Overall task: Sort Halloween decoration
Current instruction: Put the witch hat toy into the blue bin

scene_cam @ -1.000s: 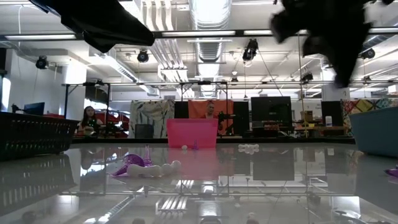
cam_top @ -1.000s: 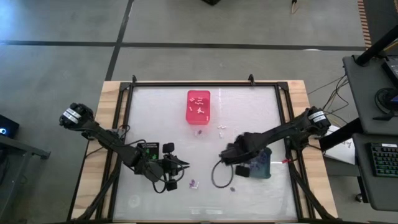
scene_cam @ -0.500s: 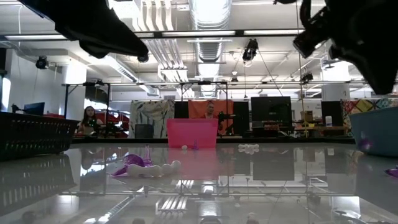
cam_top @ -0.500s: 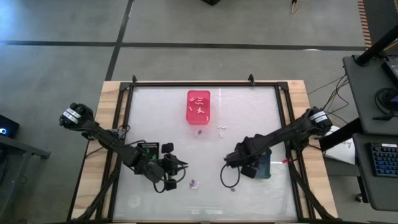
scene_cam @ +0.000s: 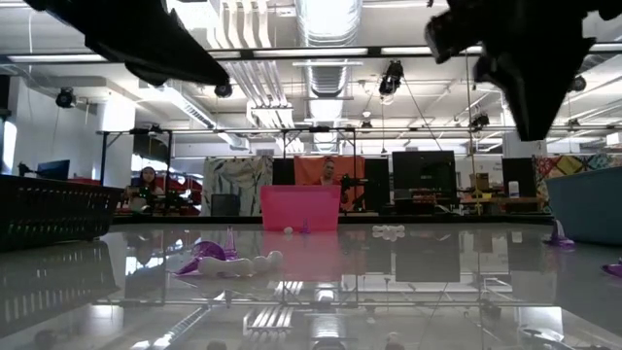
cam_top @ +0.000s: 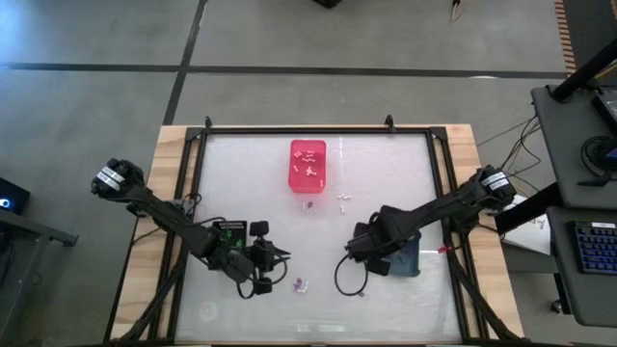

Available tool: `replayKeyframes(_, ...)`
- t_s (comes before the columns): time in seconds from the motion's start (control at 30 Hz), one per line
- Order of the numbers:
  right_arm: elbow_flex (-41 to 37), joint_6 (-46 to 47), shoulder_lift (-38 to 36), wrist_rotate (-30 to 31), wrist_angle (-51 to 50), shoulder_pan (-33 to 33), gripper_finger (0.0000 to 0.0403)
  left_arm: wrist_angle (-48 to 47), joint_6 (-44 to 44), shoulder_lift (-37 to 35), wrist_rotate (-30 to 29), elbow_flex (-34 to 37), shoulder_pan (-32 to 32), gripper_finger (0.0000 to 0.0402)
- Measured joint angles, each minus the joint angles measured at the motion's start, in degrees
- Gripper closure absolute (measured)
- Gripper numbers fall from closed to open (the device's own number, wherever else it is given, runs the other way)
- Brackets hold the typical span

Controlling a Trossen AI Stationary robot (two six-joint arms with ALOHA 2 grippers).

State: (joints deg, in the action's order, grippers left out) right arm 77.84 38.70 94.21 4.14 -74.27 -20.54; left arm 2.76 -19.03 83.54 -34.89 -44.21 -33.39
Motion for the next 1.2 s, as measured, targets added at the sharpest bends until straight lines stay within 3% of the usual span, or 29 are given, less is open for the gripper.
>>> replayKeyframes(0.17,-0.3,-9.3,1.1,-4.4,6.6,0.5,0.0289,-1.7,3.1,-2.9,-0.1,0.0,-0.6,0.0373)
replayKeyframes(0.53,-0.3,-12.7,9.2,-10.7,5.0,4.7,0.0288,-4.6,8.1,-9.5,-0.1,0.9,-1.7,0.0373)
replayKeyframes(1.2,0.3,-13.2,12.9,-11.6,5.6,4.9,0.0287,-5.9,7.9,-11.7,-0.5,3.9,-1.8,0.0373)
